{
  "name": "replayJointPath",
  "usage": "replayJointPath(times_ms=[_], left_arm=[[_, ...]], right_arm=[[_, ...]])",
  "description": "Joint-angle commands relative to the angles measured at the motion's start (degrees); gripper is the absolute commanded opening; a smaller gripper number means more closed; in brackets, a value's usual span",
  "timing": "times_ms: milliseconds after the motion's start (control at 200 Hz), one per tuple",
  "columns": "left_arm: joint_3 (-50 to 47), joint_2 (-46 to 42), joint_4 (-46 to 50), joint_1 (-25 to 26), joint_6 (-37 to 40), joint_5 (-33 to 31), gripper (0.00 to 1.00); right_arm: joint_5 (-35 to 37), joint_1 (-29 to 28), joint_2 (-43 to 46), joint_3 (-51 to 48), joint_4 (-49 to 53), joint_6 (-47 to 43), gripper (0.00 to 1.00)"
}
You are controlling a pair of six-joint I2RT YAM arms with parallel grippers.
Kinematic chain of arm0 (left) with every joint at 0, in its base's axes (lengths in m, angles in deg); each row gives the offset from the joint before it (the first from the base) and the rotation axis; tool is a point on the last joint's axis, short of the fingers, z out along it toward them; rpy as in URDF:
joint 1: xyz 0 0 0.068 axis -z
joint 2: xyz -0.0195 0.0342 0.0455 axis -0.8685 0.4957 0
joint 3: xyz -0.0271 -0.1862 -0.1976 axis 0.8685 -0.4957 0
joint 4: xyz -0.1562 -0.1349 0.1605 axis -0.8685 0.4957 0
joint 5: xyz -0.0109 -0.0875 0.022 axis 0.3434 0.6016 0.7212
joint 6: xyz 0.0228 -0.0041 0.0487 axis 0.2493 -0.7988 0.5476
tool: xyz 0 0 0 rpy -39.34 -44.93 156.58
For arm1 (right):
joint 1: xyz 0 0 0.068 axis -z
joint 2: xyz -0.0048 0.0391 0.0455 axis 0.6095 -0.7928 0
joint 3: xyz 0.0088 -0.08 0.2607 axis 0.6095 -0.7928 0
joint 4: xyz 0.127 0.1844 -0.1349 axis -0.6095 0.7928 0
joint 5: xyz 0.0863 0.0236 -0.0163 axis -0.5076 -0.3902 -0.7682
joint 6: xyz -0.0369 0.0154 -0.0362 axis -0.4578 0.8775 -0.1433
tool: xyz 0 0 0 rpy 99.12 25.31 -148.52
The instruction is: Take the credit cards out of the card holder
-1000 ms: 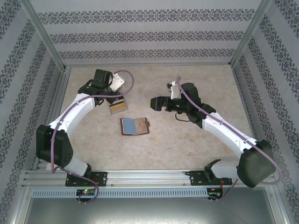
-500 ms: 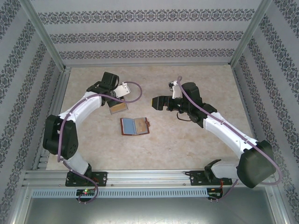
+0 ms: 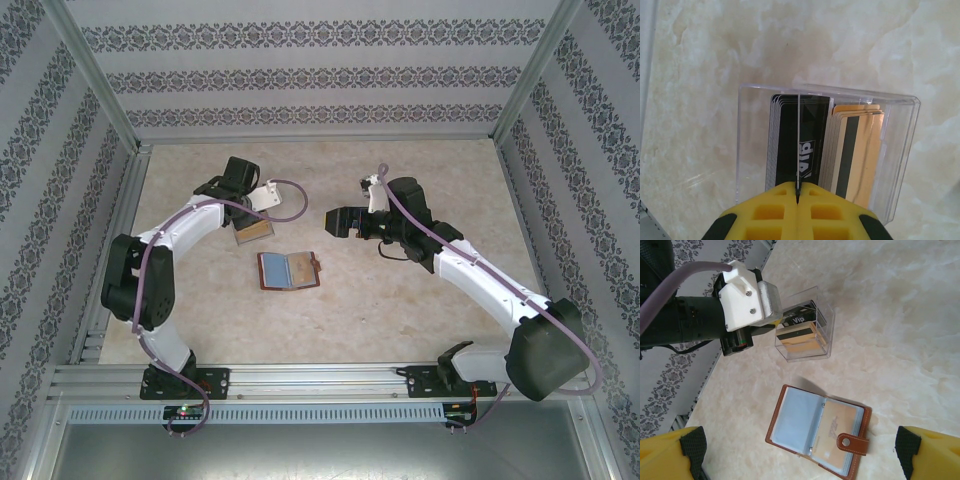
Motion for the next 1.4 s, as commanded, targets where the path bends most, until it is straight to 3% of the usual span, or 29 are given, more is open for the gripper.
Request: replayJointPath(times_ms=[0, 255, 555, 675, 774, 1244, 1394], left_arm=[[-0.47, 0.69, -1.41, -0.02, 1.29, 0.9, 0.0], [-2.05, 1.79, -4.02, -0.44, 1.55, -1.15, 0.0], [-2.62, 2.6, -6.39, -0.61, 1.01, -3.7, 0.11], [-2.38, 2.86, -7.48, -0.77, 0.87, -5.01, 0.09], [-1.78, 3.27, -6.84, -0.8, 0.63, -5.02, 0.16], [-0.75, 3.99, -8.25, -1.32, -2.36, -5.91, 0.2], [0.41, 0.96, -7.11, -1.56, -6.25, -3.37, 0.3]], right_arm=[[0.84, 0.57, 0.14, 1.22, 1.02, 0.39, 0.98], [0.59, 0.57, 0.08, 1.06, 1.01, 0.76, 0.98], [-0.04, 0.57, -0.25, 0.79, 0.71, 1.24, 0.98], [-0.38, 0.57, -0.33, 0.8, 0.72, 1.34, 0.98], [-0.65, 0.57, -0.42, 0.8, 0.59, 1.57, 0.98], [-1.45, 0.56, -0.5, 0.93, 0.78, 1.63, 0.98], [-1.1, 0.57, -0.44, 0.79, 1.05, 1.64, 0.98]])
